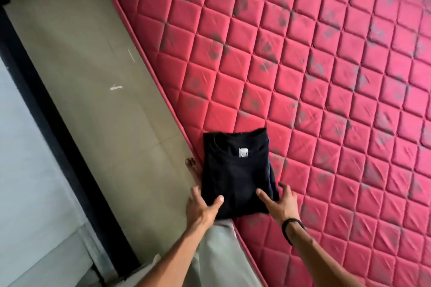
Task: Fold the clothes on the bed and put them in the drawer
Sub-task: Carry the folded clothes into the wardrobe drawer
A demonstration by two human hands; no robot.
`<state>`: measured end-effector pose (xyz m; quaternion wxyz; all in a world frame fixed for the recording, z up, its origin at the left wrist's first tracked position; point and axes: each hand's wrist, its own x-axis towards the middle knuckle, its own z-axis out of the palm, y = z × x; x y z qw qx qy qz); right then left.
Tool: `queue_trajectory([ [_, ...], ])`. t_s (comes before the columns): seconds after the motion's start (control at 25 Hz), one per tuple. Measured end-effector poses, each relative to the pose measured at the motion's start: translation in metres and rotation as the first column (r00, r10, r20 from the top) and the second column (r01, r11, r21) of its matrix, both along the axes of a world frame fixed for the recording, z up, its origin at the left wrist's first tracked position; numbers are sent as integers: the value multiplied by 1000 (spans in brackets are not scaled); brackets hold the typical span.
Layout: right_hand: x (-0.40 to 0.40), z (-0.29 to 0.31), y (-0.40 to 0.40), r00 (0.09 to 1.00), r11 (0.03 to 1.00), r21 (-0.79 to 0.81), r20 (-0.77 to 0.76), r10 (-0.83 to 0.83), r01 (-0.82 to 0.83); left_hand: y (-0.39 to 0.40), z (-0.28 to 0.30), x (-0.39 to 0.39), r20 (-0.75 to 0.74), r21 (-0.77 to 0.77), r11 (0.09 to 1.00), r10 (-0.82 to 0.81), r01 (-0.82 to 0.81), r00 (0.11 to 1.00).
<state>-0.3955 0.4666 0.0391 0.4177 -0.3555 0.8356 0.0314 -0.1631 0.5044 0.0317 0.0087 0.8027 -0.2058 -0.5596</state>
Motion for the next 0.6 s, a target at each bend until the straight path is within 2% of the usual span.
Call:
queue_trajectory([
  [0.04,1,0,4,1000,999,-46,-29,-11,10,1,5,-3,81,-59,998,16,-11,997],
  [0.12,3,-1,21,994,995,-36,60,-88,90,10,16,-8,149,-114,993,39,-22,988],
  [0.2,-9,-28,38,983,991,26,124,-135,133,22,12,-12,54,-75,996,46,-42,998],
  [0.28,-14,-52,40,971,988,-4,182,-153,156,28,3,-16,-120,13,988,153,-153,981],
  [0.4,-10,-46,22,968,978,-75,175,-180,195,28,-12,-32,-305,74,885,460,-460,834],
  [0.48,-10,-48,14,965,975,-68,174,-197,212,20,-21,-41,-337,70,825,549,-561,765],
  [0.6,-13,-48,7,959,982,-23,219,-179,188,17,-29,-52,-253,13,795,589,-606,767],
])
